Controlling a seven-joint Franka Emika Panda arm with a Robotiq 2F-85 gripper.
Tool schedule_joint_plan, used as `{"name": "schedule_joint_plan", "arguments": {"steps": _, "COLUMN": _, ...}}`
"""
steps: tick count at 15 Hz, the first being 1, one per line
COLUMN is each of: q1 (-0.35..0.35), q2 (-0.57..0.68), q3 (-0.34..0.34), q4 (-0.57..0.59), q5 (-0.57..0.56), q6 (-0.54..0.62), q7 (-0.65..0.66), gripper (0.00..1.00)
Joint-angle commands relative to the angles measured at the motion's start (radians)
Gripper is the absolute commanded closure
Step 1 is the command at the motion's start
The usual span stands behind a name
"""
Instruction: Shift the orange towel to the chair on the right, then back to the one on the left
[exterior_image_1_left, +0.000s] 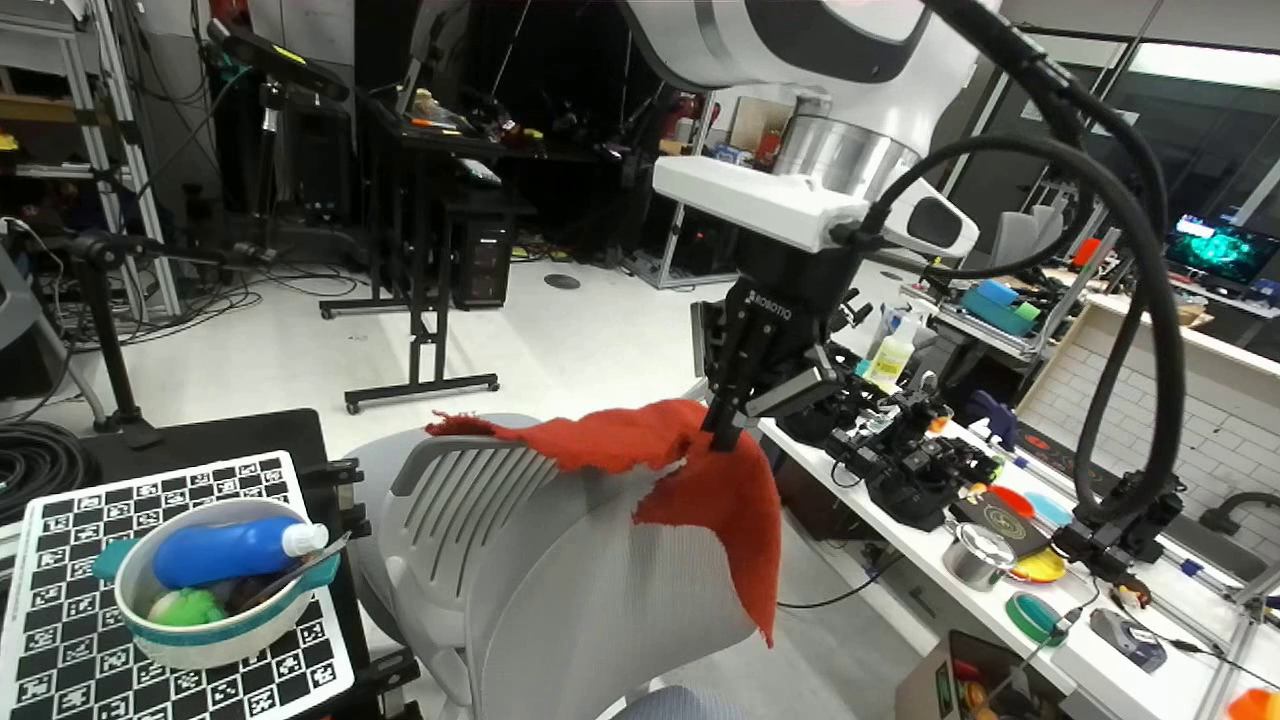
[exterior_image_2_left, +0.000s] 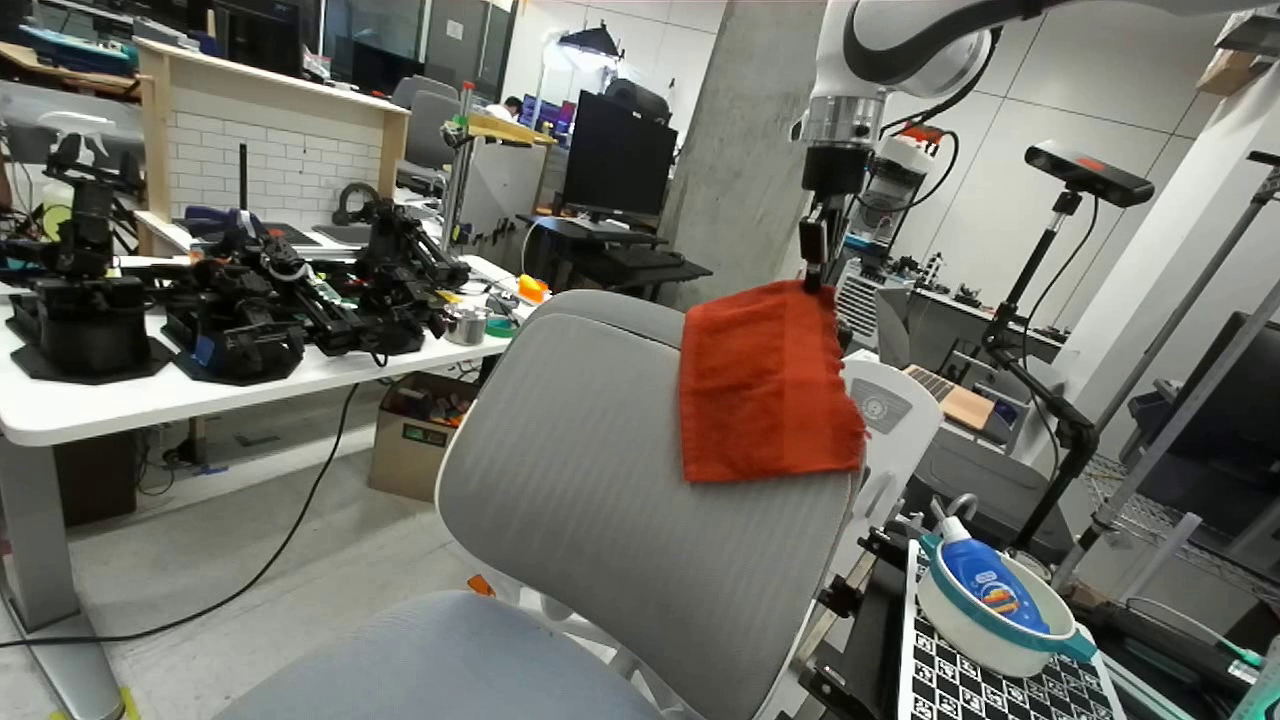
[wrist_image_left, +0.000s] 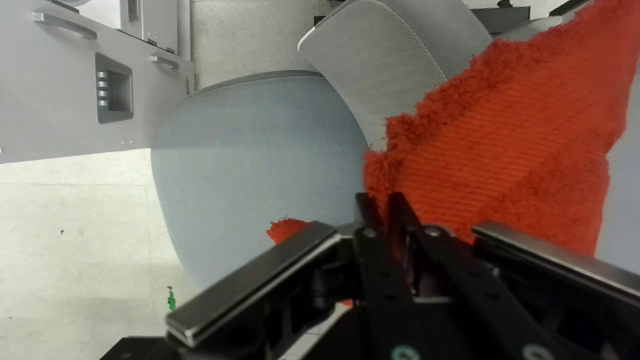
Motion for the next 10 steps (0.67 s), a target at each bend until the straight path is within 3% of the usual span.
{"name": "schedule_joint_plan", "arguments": {"steps": 1, "q1": -0.014, "q2": 0.061, "q3": -0.004, "q4": 0.067, "q5": 0.019, "q6": -0.037, "q7": -0.020, "gripper": 0.97}}
{"name": "schedule_joint_plan", "arguments": {"steps": 5, "q1": -0.027, "q2": 0.113, "q3": -0.006, "q4": 0.116, "q5": 0.025, "q6": -0.049, "q7": -0.021, "gripper": 0.97}}
{"name": "schedule_joint_plan", "arguments": {"steps": 10, "q1": -0.097, "q2": 0.189, "q3": -0.025, "q4": 0.326, "q5": 0.069, "q6": -0.132, "q7": -0.043, "gripper": 0.97}}
